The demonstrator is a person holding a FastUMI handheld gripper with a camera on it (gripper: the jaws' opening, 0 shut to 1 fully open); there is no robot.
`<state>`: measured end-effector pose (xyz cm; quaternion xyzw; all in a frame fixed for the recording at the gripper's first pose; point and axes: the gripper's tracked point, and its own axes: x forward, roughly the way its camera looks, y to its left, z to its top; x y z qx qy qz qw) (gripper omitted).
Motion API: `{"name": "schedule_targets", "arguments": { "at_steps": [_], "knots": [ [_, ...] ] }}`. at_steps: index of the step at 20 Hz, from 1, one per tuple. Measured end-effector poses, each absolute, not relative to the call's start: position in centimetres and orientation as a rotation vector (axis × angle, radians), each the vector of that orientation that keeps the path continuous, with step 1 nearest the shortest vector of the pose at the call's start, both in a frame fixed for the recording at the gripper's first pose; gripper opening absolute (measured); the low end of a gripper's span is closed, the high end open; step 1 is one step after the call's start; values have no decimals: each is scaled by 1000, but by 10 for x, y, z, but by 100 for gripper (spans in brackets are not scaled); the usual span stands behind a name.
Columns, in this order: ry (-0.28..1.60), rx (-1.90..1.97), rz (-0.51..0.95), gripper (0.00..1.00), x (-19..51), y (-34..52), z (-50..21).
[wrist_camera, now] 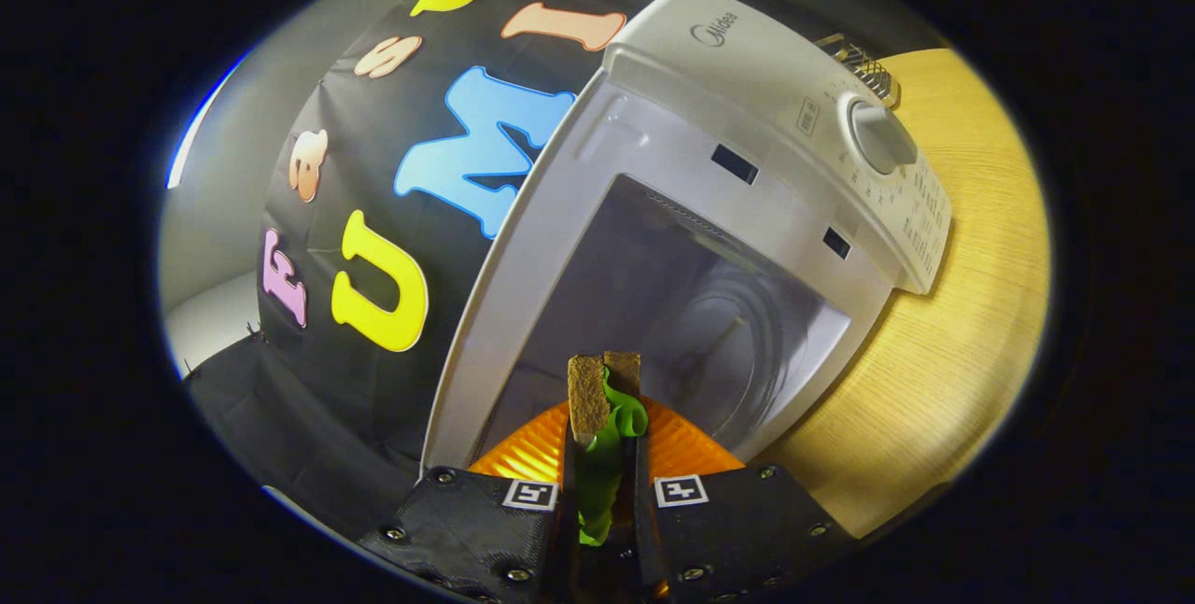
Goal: Open the microwave, put the food inside, and close the microwave door.
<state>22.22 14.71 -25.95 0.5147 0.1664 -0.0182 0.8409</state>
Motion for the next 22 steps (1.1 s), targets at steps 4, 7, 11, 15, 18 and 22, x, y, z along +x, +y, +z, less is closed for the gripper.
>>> {"name": "schedule_targets", "arguments": {
  "at_steps": [4, 7, 11, 15, 18, 22],
  "knots": [
    [349, 1085, -87, 23, 246, 150, -281],
    [376, 1046, -104, 23, 256, 153, -297],
    [405, 941, -148, 34, 254, 148, -306],
    [427, 826, -151, 79, 249, 138, -299],
    [439, 742, -168, 97, 242, 124, -288],
    [471, 655, -141, 97, 216, 111, -274]
  ]
}}
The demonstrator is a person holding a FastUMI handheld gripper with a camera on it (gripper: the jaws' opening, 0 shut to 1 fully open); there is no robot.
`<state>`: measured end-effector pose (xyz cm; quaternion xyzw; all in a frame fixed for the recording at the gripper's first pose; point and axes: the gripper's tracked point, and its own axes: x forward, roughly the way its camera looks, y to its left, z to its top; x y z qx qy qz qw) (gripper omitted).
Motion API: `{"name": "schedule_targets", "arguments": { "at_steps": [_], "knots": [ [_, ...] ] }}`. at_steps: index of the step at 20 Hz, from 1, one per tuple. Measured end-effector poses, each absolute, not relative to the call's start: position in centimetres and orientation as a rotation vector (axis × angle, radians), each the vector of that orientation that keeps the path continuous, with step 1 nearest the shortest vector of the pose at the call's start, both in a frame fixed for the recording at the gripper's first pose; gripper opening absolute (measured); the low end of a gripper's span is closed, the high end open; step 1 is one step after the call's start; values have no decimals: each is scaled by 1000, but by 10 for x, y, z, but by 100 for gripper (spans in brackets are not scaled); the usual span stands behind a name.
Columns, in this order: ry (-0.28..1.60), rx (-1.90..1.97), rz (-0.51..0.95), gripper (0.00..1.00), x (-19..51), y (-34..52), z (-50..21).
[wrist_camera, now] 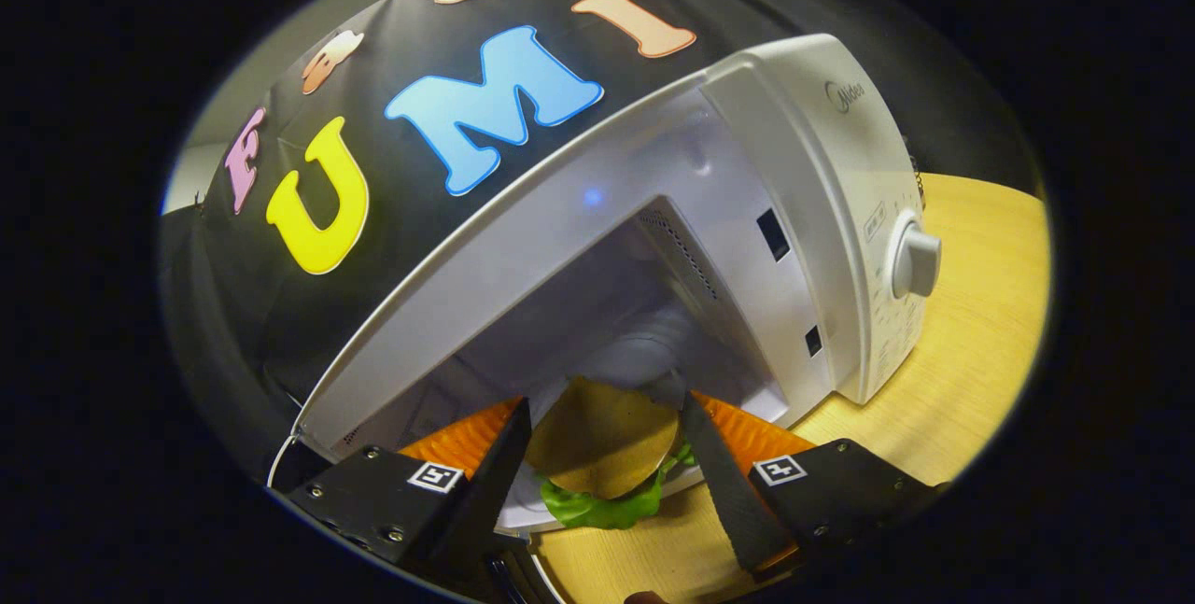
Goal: Open the microwave, put the food inside, and close the microwave door.
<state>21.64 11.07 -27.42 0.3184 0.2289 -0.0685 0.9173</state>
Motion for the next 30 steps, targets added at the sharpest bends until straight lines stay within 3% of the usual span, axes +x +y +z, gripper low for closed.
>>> {"name": "schedule_targets", "arguments": {
  "at_steps": [16, 30],
  "knots": [
    [350, 343, 226, 97, 47, 119, -99],
    [291, 251, 720, 97, -70, 266, -22]
  ]
}}
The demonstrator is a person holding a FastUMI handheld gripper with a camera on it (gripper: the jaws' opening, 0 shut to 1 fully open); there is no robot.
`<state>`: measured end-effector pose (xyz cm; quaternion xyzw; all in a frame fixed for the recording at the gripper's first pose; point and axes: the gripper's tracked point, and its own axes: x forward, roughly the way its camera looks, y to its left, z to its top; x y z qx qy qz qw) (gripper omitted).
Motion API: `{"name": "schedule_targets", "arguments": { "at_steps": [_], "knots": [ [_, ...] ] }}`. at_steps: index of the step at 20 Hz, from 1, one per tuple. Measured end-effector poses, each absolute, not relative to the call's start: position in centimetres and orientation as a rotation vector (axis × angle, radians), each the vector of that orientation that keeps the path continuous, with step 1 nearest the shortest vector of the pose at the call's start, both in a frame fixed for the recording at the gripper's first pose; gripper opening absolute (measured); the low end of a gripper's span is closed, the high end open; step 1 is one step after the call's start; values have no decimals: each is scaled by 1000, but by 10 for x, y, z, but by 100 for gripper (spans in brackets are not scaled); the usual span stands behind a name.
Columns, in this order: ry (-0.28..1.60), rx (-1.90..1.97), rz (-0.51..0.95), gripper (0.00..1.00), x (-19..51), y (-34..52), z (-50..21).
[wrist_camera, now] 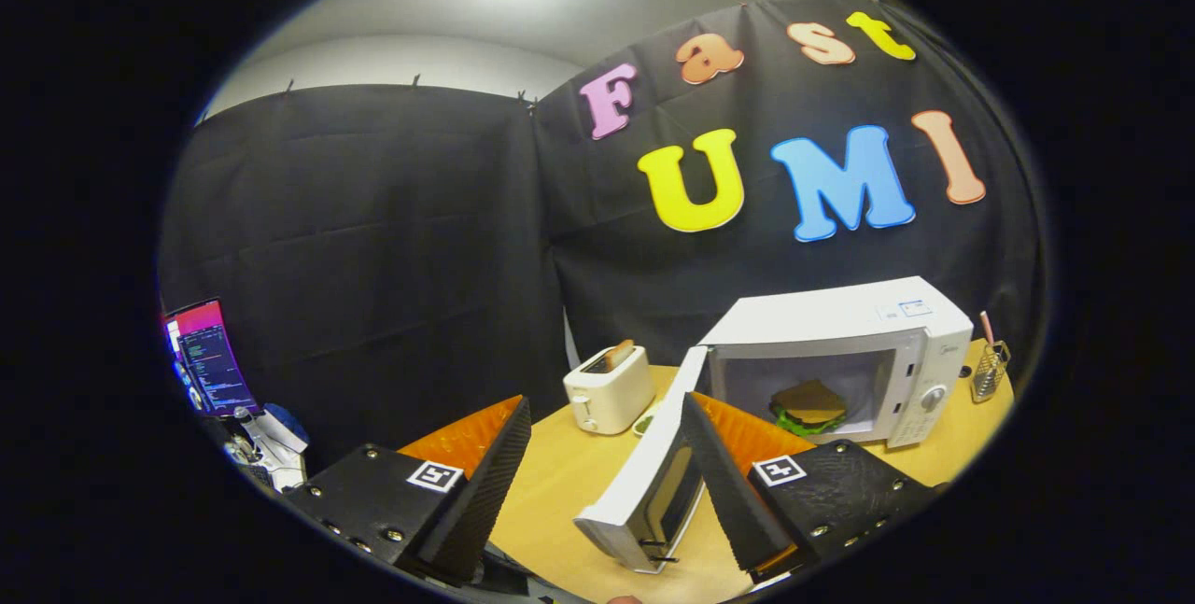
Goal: Open the microwave, put the food inside, and close the microwave door.
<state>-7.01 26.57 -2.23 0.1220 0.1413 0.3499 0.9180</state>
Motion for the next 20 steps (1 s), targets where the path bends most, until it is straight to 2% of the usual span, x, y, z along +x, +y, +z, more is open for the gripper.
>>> {"name": "schedule_targets", "arguments": {
  "at_steps": [5, 8, 13, 14, 15, 17, 19, 20],
  "knots": [
    [349, 229, 874, 97, -109, 319, -38],
    [410, 212, 937, 97, -134, 338, -71],
    [523, 208, 960, 97, -151, 360, -122],
    [547, 204, 953, 93, -151, 364, -133],
    [567, 198, 948, 88, -151, 366, -142],
    [585, 157, 891, 71, -141, 365, -164],
    [594, 106, 793, 12, -123, 353, -183],
    [604, 95, 751, 1, -116, 346, -191]
  ]
}}
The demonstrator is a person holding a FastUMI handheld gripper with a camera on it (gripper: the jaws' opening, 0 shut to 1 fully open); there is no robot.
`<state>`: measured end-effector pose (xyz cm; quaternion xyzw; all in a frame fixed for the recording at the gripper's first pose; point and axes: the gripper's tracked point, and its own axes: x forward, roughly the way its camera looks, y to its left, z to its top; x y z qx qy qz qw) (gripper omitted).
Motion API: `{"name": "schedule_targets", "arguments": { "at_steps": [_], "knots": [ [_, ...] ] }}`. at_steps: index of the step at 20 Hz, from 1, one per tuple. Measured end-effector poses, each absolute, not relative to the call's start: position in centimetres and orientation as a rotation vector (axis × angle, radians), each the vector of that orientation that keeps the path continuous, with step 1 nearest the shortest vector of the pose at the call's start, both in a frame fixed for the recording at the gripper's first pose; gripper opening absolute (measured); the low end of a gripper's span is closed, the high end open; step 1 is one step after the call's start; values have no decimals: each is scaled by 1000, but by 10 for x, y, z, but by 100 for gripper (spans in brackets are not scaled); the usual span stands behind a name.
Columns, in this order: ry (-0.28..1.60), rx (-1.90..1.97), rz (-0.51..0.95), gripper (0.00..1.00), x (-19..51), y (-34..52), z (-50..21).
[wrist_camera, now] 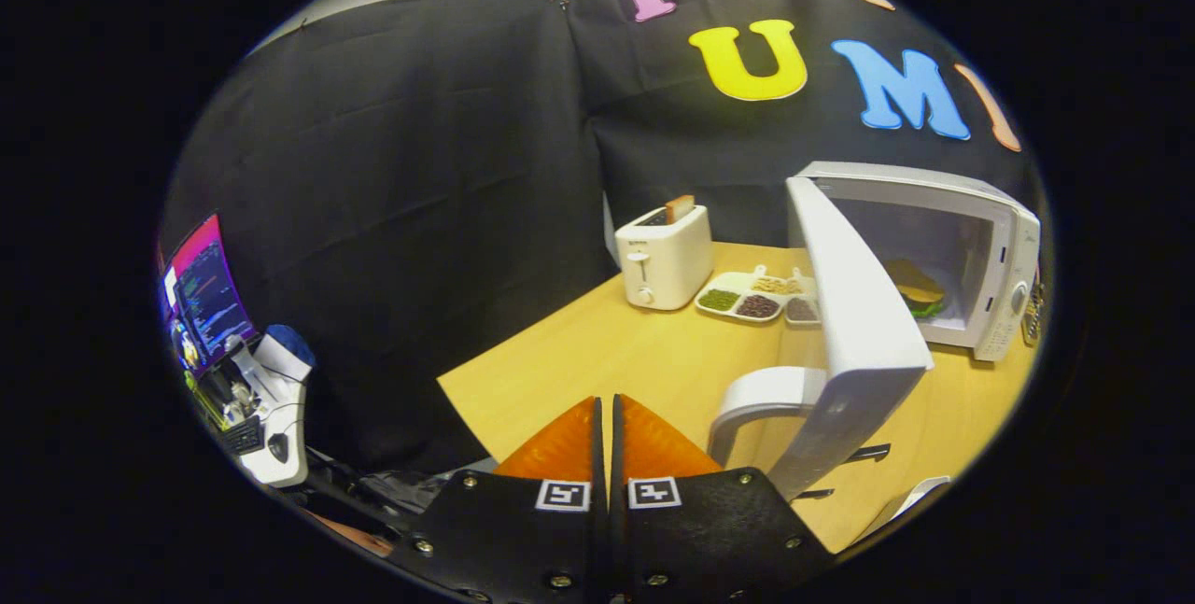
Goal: Open the microwave, put the food inside, and close the microwave door.
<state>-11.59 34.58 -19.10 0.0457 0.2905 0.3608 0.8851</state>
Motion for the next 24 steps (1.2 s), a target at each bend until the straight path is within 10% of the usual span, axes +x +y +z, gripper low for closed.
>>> {"name": "schedule_targets", "arguments": {
  "at_steps": [24],
  "knots": [
    [597, 103, 352, 1, -9, 147, -205]
  ]
}}
